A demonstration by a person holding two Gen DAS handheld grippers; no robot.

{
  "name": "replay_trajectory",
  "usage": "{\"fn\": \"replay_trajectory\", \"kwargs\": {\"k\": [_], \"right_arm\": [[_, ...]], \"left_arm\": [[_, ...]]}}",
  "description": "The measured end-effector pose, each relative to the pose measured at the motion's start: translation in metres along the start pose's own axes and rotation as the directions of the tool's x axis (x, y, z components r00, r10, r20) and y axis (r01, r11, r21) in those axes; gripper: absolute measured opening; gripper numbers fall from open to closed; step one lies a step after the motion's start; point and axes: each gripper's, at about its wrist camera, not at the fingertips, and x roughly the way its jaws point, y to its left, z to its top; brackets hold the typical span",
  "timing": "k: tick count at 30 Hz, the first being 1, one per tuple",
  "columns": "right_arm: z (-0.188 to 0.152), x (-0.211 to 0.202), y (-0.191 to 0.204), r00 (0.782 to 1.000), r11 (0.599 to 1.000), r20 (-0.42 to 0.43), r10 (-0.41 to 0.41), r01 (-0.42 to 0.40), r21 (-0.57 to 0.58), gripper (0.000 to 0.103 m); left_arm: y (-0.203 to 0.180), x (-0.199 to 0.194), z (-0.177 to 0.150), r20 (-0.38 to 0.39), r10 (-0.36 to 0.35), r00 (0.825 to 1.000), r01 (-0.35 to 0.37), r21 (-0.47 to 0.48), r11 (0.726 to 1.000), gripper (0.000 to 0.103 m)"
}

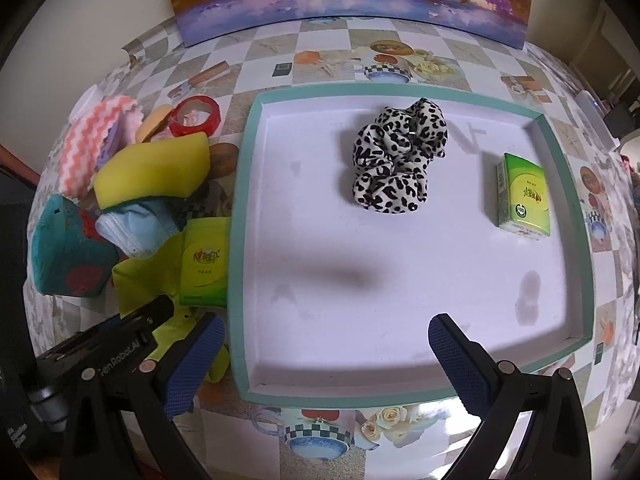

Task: Organize soft objects
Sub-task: 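Grasp the lime green cloth from the pile with the left gripper, then lift the lime cloth with the left gripper while the right gripper grasps the blue mask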

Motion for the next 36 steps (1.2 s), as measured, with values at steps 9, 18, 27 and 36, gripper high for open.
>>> {"fn": "replay_trajectory", "kwargs": {"k": [9,18,27,36], "right_arm": [[0.002,-0.004,0.0,1.0,1.0,0.013,0.006,-0.006,0.001,0.103],[0.005,-0.013,-0.001,0.999,1.0,0.038,0.015,-0.016,0.007,0.103],[0.01,-0.021,0.004,0.996,0.999,0.08,0.05,-0.049,-0.013,0.103],[0.012,-0.015,0.034,0.986,0.985,0.087,0.14,-0.13,-0.115,0.103]], "left_arm": [[0.003,-0.017,-0.002,0.016,-0.041,0.999,0.042,-0.005,0.999,0.021],[0.009,-0.065,-0.001,0.143,-0.104,0.984,0.106,-0.005,0.994,0.011],[0.024,-0.092,0.002,0.247,-0.159,0.956,0.171,-0.028,0.985,0.009],[0.037,-0.121,0.004,0.375,-0.108,0.921,0.145,-0.073,0.987,0.009]]}}
